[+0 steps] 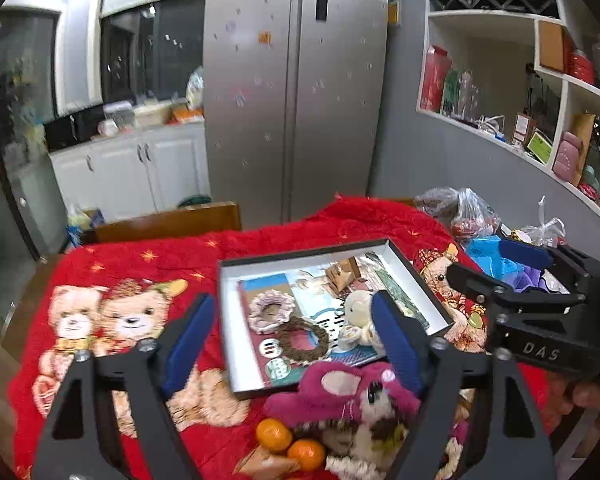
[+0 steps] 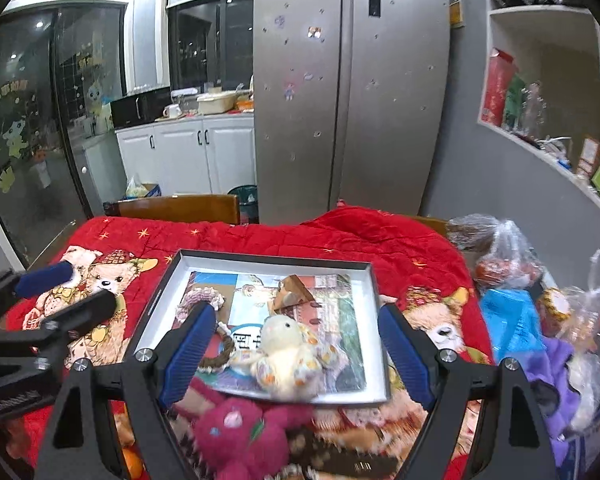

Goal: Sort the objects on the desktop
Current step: 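Move both open tools back over the pile of objects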

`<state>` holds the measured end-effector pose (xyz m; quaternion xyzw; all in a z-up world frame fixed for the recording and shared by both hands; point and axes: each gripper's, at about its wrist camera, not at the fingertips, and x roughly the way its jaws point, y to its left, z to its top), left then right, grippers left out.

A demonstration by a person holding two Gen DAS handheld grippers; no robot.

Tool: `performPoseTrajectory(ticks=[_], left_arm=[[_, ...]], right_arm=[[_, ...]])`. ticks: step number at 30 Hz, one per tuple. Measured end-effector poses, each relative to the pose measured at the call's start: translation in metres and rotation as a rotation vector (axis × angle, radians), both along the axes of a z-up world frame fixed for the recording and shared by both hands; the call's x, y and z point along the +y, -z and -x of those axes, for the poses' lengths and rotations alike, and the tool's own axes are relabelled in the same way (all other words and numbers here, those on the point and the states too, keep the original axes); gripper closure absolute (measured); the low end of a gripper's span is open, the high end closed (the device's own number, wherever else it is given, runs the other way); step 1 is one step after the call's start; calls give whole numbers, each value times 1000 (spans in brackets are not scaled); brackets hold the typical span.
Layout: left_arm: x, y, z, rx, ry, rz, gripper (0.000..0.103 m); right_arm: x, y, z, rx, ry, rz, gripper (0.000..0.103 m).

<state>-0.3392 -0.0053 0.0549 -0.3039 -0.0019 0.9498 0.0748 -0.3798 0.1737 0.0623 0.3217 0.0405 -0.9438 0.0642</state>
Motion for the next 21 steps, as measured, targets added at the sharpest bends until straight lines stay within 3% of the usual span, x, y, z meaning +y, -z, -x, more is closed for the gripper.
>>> performPoseTrajectory(ticks=[7,12,18,21], left_arm=[[-6,1,-70,16,-17,21,18],[-12,34,-135,6,-39,-1,16],[-15,102,-178,-73,-36,-56,14],[-7,119,-177,-112,-21,-26,14]], right_arm=[[7,-18,-66,61,23,6,17],[8,-12,-122,113,55,-12,17],[22,41,-200,156,69,71,17],[31,69,-207,69,37,96,17]])
